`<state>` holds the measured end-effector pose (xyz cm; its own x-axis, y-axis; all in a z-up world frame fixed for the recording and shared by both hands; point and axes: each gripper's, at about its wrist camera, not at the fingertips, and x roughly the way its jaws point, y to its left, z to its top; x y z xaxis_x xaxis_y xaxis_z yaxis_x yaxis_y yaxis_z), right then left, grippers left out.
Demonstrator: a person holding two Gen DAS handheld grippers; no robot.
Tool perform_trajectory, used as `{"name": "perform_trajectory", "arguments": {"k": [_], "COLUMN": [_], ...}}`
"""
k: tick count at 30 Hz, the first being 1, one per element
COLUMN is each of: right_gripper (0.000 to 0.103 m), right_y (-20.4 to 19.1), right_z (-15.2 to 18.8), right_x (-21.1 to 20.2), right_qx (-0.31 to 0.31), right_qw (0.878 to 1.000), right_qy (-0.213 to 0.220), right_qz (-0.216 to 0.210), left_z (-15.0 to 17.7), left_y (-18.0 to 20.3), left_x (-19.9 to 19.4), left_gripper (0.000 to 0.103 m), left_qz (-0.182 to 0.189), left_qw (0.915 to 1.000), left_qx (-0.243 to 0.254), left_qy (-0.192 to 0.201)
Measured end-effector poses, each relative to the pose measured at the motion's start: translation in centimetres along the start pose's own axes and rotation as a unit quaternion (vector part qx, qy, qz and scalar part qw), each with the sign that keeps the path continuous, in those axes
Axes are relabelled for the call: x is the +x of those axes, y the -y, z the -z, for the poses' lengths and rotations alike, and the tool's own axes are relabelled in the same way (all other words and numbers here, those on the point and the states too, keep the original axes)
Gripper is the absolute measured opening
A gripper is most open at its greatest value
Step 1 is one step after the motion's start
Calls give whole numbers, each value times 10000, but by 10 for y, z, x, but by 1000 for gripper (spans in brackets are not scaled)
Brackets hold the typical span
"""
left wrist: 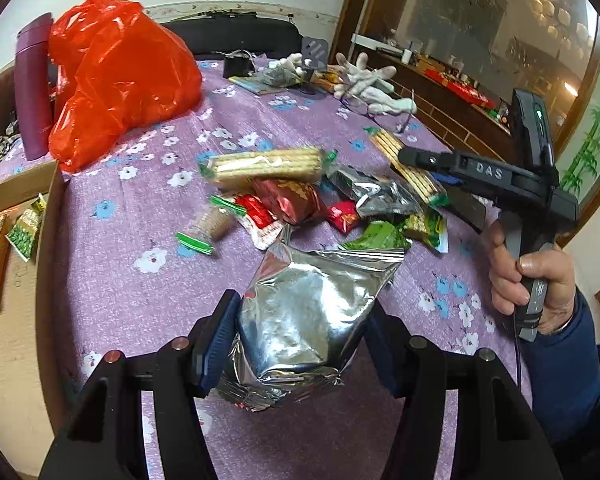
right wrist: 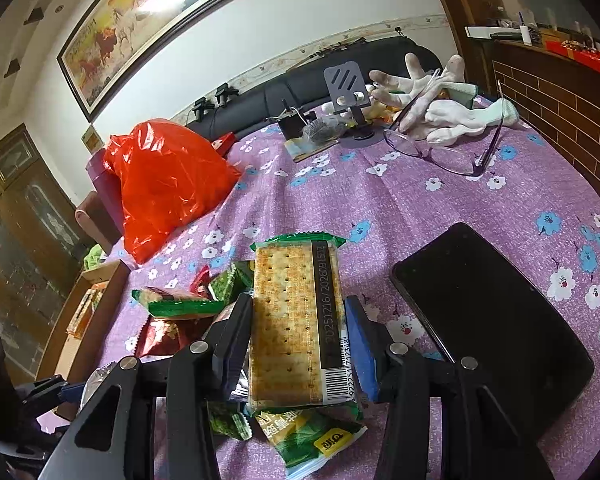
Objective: Organize snacks
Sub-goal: 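Grasp the silver foil bag with the left tool while the right tool grasps the green-wrapped cracker pack, then carry both packs into the cardboard box lid and open both tools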
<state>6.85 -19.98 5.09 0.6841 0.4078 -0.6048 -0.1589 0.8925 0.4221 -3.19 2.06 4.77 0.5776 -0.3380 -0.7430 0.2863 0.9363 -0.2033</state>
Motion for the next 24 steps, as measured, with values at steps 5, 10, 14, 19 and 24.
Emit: {"name": "perform_trajectory", "arguments": {"k": [5,10,14,19,24], "right_gripper": [50,50,50,50,50], "right_y": [-10,-24,-49,-117,-199], "right_z": [0,1,1,18,41], "right_x": [-8,-13,-21,-19,-2], "right_qx": [-162,-228,-100,-240,-610], "right_qw": [9995,9987,9970,9888,9752], "right_qy": [198,292,254,-94,-541], "right_qz": [-181,-355,-720,-1469,-2059], "left_z": [-5,-2,3,21,46], "left_y": [-15,-41,-77,-125,-173], "left_x": [-20,-54,-88,-120,-136], "left_gripper": [60,60,60,60,60], "left_qz": [81,-28,-270,-789,-1308], "left_qw": [9995,9974,9925,9828,9703], "left_qx": [-190,-410,-747,-1167,-1616], "left_qy": [254,588,927,1197,1235]}}
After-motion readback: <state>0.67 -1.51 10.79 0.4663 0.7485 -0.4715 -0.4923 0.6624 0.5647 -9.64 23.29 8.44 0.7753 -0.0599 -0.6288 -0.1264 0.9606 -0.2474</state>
